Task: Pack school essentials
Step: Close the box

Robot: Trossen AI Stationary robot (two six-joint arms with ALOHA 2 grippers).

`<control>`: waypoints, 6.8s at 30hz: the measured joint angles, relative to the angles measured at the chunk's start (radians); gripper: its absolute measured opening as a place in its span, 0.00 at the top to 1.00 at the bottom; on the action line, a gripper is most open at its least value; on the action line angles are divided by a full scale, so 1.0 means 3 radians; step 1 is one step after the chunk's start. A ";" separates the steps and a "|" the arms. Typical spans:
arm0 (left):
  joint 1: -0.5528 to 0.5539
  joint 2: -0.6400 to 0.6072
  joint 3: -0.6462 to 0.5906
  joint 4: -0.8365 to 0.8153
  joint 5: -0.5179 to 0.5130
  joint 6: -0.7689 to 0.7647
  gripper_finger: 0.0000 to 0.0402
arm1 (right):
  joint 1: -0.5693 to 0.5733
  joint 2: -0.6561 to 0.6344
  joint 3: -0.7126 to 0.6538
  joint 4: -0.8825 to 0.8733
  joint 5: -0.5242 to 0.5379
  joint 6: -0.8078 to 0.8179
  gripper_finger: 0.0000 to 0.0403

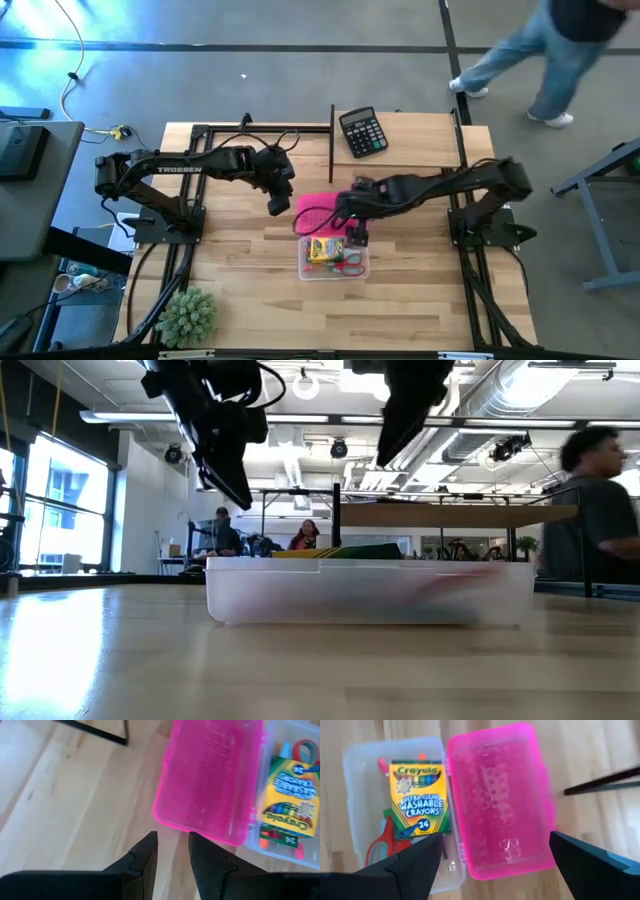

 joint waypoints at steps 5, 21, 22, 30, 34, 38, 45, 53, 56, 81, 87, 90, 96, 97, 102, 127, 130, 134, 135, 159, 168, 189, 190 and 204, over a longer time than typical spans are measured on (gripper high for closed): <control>-0.0133 0.0000 0.0000 0.0004 0.0001 -0.0022 0.75 | -0.0098 -0.0567 -0.0525 0.0369 0.0081 0.0191 0.11; -0.0427 0.0000 -0.0634 0.0895 0.0025 -0.0915 0.75 | -0.0159 -0.1541 -0.2283 0.2014 0.0071 0.0751 0.11; -0.0427 0.0000 -0.0692 0.1019 0.0025 -0.1003 0.75 | -0.0159 -0.1541 -0.2344 0.2088 0.0072 0.0751 0.11; -0.0427 0.0000 -0.0911 0.1422 -0.0087 -0.1715 0.75 | -0.0160 -0.1541 -0.2668 0.2413 0.0499 0.1288 0.11; -0.0427 0.0000 -0.0924 0.1404 -0.0273 -0.1924 0.75 | -0.0194 -0.1499 -0.2676 0.2376 0.0760 0.1516 0.12; -0.0427 0.0045 -0.0925 0.1394 -0.0409 -0.2087 0.75 | -0.0318 -0.1340 -0.2676 0.2350 0.0777 0.1742 0.19; -0.0458 0.0168 -0.0925 0.1501 -0.0416 -0.2148 0.75 | -0.0430 -0.1016 -0.2675 0.2384 0.0695 0.2044 0.28; -0.0488 0.0398 -0.0924 0.1714 -0.0449 -0.2183 0.75 | -0.0428 -0.0839 -0.2675 0.2471 0.0655 0.2195 0.29; -0.0488 0.0466 -0.0924 0.1794 -0.0455 -0.2203 0.75 | -0.0424 -0.0766 -0.2674 0.2547 0.0644 0.2234 0.29; -0.0488 0.0865 -0.0922 0.2156 -0.0492 -0.2254 0.79 | -0.0419 -0.0312 -0.2674 0.2890 0.0548 0.2519 0.53; -0.0487 0.0865 -0.0922 0.2202 -0.0491 -0.2203 0.83 | -0.0419 -0.0312 -0.2674 0.2886 0.0549 0.2514 0.65; -0.0488 0.0864 -0.0922 0.2220 -0.0495 -0.2183 0.85 | -0.0417 -0.0312 -0.2674 0.2904 0.0548 0.2491 0.70; -0.0497 0.0863 -0.0922 0.2220 -0.0508 -0.2183 0.88 | -0.0418 -0.0360 -0.2674 0.2954 0.0548 0.2263 0.73; -0.0505 0.0863 -0.0922 0.2220 -0.0517 -0.2183 0.88 | -0.0418 -0.0393 -0.2674 0.2957 0.0547 0.2234 0.73; -0.0555 0.0863 -0.0922 0.2220 -0.0621 -0.2167 0.89 | -0.0418 -0.0619 -0.2674 0.2972 0.0582 0.2114 0.73; -0.0707 0.0861 -0.0918 0.2368 -0.0711 -0.2246 0.98 | -0.0420 -0.0845 -0.2674 0.2869 0.0555 0.1792 0.73; -0.0731 0.0862 -0.0919 0.2358 -0.0768 -0.2246 0.98 | -0.0419 -0.0855 -0.2674 0.2875 0.0530 0.1755 0.73; -0.0754 0.0862 -0.0919 0.2364 -0.0850 -0.2280 0.98 | -0.0419 -0.0855 -0.2674 0.2854 0.0358 0.1677 0.73; -0.0755 0.0862 -0.0919 0.2372 -0.0873 -0.2284 0.98 | -0.0414 -0.0855 -0.2674 0.2854 0.0274 0.1671 0.73; -0.0796 0.0865 -0.0665 0.2636 -0.1175 -0.2089 0.99 | 0.0370 -0.0855 -0.2671 0.2239 0.0538 0.2508 0.73; -0.0798 0.0865 -0.0665 0.2699 -0.1385 -0.1886 0.99 | 0.0362 -0.0864 -0.2671 0.2336 0.0581 0.2265 0.73; -0.0822 0.0862 -0.0665 0.2856 -0.1425 -0.1770 0.92 | 0.0361 -0.1036 -0.2674 0.2849 0.0504 0.1911 0.73; -0.0822 0.0862 -0.0665 0.2860 -0.1425 -0.1770 0.91 | 0.0363 -0.1023 -0.2674 0.2859 0.0504 0.1915 0.73; -0.0810 0.0861 -0.0665 0.2893 -0.1156 -0.1583 0.76 | 0.0366 -0.0946 -0.2674 0.2975 0.0487 0.1909 0.73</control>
